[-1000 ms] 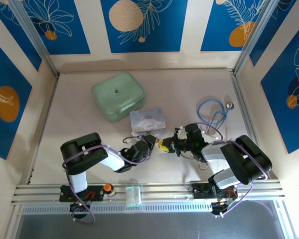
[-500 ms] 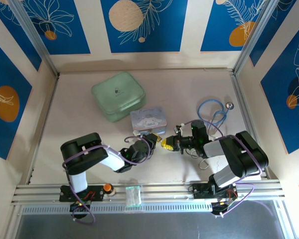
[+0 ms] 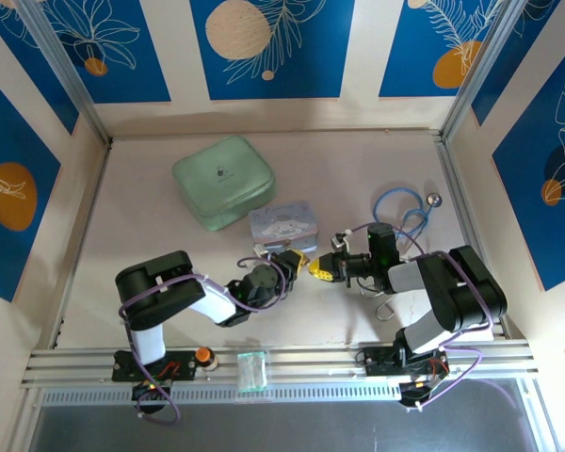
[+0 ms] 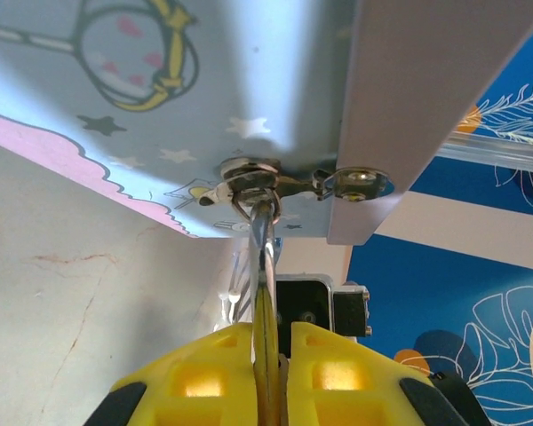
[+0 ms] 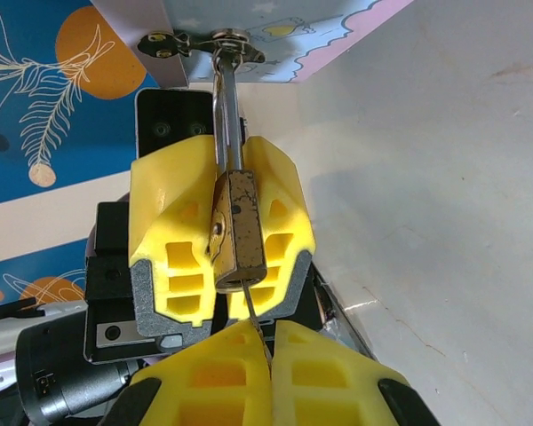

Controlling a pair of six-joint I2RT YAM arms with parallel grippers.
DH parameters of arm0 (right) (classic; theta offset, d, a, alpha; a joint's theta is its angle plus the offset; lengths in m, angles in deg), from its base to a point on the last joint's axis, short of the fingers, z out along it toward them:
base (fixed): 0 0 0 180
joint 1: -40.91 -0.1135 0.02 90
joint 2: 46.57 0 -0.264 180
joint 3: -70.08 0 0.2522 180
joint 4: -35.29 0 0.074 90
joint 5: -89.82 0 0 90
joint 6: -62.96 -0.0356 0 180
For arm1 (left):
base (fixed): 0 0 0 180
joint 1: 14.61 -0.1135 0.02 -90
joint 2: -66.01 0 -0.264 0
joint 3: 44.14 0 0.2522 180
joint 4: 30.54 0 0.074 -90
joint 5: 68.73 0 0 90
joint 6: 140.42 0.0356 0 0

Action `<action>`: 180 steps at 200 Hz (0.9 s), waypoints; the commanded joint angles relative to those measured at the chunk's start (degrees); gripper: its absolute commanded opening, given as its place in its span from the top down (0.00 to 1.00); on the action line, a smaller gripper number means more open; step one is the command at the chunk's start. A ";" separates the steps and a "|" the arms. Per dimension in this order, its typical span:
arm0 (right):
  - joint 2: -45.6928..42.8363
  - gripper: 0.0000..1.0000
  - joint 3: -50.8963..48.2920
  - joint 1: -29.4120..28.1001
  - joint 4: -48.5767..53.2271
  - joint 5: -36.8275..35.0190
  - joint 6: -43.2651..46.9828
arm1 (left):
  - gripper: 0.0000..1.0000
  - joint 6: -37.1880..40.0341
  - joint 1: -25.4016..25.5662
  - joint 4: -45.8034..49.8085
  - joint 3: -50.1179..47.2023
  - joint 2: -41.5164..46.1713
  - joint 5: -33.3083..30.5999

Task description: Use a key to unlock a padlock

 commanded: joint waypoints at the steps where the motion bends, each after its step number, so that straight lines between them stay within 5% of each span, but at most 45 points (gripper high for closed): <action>1: 0.79 1.00 2.82 1.37 -0.18 -6.56 1.19 | 1.00 1.77 4.02 -7.64 3.46 1.39 12.95; 62: -3.53 1.00 5.05 -0.30 7.27 -10.59 2.89 | 1.00 2.77 4.74 -4.63 4.67 1.24 14.70; 106: -9.53 0.72 3.99 -0.77 15.70 -14.84 6.99 | 1.00 1.52 4.02 -3.95 3.34 -0.06 12.29; 136: -12.19 0.73 3.02 -1.55 21.14 -17.49 9.54 | 1.00 0.57 4.07 -5.09 1.35 -0.13 8.22; 156: -13.17 0.91 0.94 -1.80 20.48 -17.98 8.15 | 1.00 0.55 3.75 -4.42 0.77 0.17 7.27; 180: -14.03 0.92 -1.20 -3.17 18.49 -18.15 6.35 | 1.00 0.12 3.42 -4.38 0.68 -0.45 7.30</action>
